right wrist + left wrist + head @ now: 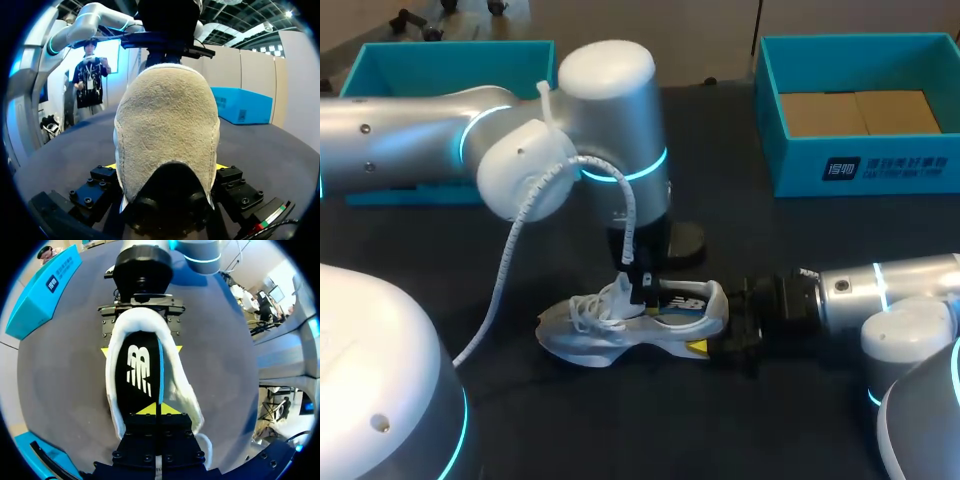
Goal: Take the shoe out of the shoebox, open the shoe tongue, remove and reinsert the insole, then place the shoe into the shoebox
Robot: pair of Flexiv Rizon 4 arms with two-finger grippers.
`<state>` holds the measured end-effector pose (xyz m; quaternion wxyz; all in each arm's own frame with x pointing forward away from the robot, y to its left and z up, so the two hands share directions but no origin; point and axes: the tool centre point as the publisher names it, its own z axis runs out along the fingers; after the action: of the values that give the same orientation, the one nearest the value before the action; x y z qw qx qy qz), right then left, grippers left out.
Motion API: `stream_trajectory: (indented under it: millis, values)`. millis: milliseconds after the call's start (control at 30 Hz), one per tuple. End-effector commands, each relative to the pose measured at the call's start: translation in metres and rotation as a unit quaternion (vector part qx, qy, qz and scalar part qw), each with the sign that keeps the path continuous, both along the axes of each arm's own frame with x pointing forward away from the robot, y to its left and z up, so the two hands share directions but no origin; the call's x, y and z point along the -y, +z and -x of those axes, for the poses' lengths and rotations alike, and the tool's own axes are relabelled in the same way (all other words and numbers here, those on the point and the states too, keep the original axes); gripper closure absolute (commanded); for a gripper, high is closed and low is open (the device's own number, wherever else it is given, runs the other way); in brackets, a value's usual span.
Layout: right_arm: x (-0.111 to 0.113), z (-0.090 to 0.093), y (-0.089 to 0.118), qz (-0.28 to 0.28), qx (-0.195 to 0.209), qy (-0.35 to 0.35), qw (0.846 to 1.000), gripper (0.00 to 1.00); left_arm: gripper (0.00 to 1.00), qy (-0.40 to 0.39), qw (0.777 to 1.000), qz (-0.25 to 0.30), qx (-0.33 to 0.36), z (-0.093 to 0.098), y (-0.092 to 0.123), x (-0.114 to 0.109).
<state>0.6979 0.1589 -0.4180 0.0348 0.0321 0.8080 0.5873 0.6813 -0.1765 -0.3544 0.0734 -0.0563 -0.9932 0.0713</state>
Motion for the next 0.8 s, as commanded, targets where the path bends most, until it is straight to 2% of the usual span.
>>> stream_trajectory:
  millis: [33,200,800]
  values:
    - [-0.001,0.001,0.001,0.002,0.0,-0.001,1.0,1.0,1.0,-0.005,1.0,0.008,-0.005,0.004,0.007,-0.007]
    - [-0.001,0.001,0.001,0.002,0.0,-0.001,1.0,1.0,1.0,-0.004,0.999,0.023,-0.023,0.004,0.013,-0.012]
    - [-0.001,0.001,0.001,0.002,0.0,-0.001,1.0,1.0,1.0,0.019,0.999,0.046,0.012,0.009,0.028,-0.019]
